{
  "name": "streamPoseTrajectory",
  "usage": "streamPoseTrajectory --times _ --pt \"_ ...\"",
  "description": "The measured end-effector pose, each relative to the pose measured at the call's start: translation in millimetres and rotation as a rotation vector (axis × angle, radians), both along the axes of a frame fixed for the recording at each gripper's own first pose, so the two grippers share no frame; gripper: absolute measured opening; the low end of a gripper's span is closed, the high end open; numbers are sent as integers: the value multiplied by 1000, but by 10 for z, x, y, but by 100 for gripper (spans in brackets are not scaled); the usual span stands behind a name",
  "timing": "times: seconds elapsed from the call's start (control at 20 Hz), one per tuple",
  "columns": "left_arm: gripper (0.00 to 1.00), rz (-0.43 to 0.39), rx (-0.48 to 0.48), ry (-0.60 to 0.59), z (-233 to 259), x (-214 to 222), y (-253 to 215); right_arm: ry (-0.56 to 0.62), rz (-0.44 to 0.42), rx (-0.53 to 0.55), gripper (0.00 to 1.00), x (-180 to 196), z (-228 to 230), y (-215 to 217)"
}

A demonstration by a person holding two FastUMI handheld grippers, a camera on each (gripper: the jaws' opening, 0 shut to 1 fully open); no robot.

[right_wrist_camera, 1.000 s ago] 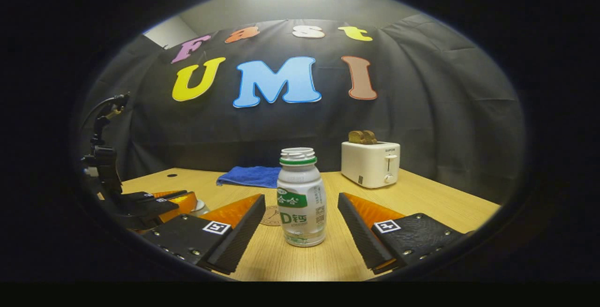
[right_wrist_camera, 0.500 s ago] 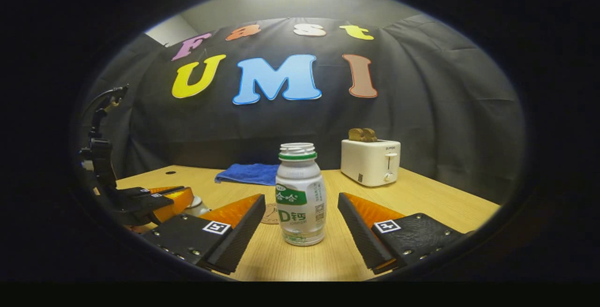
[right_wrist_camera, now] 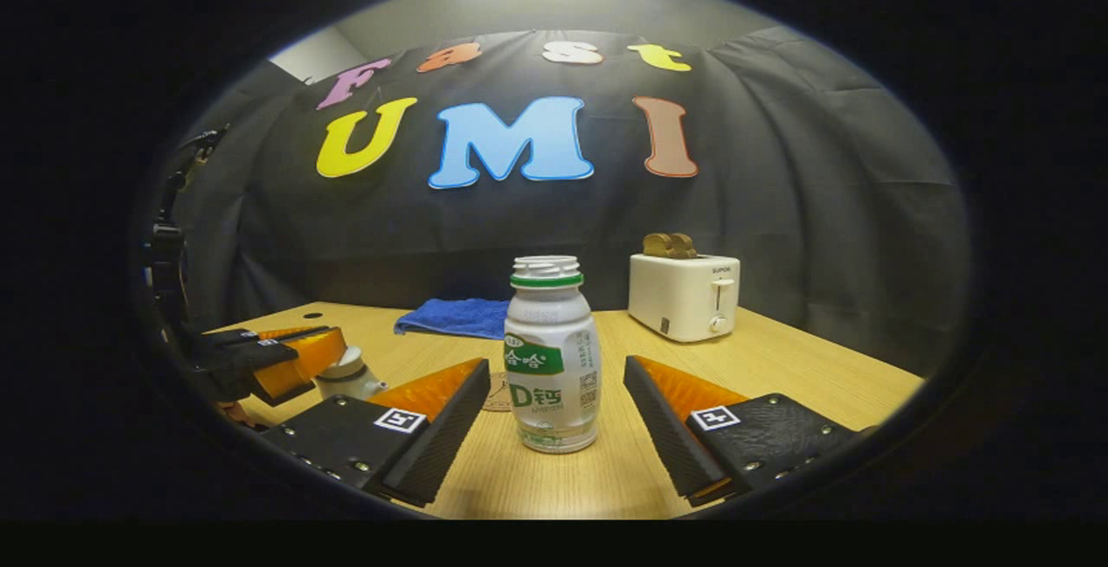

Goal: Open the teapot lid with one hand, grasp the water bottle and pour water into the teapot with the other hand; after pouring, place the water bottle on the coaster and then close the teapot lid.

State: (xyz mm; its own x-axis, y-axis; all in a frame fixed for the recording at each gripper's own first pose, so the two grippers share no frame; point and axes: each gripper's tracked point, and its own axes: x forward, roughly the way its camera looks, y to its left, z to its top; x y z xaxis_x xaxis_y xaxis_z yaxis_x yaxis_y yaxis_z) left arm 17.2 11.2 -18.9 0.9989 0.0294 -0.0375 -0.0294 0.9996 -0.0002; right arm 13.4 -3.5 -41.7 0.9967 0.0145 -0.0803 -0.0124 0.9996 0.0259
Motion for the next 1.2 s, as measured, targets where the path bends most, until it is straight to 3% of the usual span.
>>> streamPoseTrajectory --times 0.05,0.1,0.15,1.0,1.2 --pt "23 0 -5 -6 23 -15 6 3 2 -2 96 6 -9 6" --pt "23 -2 -11 -10 56 -32 15 5 4 -4 96 13 -21 11" --pt "9 2 -18 -12 74 -55 43 8 5 -6 95 19 -32 9" --pt "9 103 -33 -36 262 -496 732 29 -6 -85 95 139 -116 2" --pt "9 121 -44 -36 247 -583 864 55 2 -82 86 176 -195 28"
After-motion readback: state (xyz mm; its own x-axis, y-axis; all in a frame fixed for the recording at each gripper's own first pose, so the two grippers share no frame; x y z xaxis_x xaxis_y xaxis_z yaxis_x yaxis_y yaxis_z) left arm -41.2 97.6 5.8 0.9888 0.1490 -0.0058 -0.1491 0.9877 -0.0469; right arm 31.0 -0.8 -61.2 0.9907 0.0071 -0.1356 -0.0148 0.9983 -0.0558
